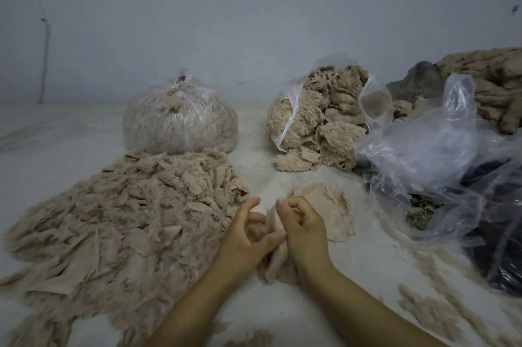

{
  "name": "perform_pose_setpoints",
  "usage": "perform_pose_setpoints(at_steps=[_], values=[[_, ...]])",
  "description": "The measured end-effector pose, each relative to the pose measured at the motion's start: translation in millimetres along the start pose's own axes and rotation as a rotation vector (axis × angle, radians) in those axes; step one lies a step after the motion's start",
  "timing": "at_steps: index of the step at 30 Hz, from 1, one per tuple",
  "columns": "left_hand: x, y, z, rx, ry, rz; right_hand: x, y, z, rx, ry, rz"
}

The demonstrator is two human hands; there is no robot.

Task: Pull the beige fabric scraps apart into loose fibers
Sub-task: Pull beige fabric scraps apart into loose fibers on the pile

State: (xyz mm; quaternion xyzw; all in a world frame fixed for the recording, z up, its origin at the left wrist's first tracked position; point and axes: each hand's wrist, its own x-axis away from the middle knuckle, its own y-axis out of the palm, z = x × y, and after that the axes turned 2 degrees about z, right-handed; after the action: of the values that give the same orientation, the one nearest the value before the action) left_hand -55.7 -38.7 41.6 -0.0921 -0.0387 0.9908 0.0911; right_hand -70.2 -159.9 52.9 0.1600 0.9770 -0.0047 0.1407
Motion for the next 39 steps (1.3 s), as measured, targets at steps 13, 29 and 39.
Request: perform_pose_setpoints(at_steps=[13,29,39], values=[[-2,-5,-2,0.177,-0.023,-0.027,-16,4,-8,0.007,-0.009,-0.024],[-3,-11,4,0.269,-0.038,0.120,-27,-4,-3,0.095,-0.030,0.035],[-10,-34,5,0.172,-0.035,0.386,-35,-20,-1,0.079,-0.008,0.164]])
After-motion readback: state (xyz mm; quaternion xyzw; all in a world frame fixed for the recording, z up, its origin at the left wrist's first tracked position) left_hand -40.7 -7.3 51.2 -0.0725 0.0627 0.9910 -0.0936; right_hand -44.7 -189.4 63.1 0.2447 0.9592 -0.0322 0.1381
